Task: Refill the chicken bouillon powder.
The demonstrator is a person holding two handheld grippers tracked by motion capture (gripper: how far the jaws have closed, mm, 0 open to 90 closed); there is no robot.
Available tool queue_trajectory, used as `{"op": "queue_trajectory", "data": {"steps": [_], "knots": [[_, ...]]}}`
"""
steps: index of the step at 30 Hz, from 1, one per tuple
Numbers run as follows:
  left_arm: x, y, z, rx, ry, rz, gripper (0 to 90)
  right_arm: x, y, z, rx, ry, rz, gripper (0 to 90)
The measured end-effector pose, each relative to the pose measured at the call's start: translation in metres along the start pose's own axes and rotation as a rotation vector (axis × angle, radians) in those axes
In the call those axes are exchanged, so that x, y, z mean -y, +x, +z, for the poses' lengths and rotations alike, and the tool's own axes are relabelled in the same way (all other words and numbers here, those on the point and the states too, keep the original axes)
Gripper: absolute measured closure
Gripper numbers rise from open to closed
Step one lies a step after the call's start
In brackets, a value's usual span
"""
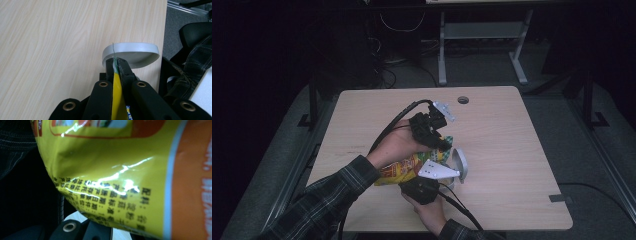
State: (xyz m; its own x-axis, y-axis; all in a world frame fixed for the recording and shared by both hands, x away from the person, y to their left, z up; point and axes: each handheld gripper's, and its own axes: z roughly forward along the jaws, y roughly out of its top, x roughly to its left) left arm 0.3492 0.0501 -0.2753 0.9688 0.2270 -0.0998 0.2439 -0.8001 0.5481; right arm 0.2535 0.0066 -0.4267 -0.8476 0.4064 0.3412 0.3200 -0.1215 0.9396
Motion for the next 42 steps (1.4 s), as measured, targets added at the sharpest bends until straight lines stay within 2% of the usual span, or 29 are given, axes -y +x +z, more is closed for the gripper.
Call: {"op": "queue_trajectory", "data": {"steps": [18,25,42], "knots": [[-0.0027,-0.0009,0.0010,-0.003,0.011,0.011,89.3,-0.0004,-0.0001,-0.0002,-0.003,-0.006,0.008,89.6],[-0.0018,-0.0011,0.0010,-0.001,0.003,0.004,89.3,-0.0001,0.0001,-0.0001,-0.002,-0.004,0.009,89.6],[-0.0030,-0.0017,0.0032,-0.001,0.021,0.004,89.3,0.0003,0.0004,0.0004,-0.007,-0.006,0.015,89.6]]}}
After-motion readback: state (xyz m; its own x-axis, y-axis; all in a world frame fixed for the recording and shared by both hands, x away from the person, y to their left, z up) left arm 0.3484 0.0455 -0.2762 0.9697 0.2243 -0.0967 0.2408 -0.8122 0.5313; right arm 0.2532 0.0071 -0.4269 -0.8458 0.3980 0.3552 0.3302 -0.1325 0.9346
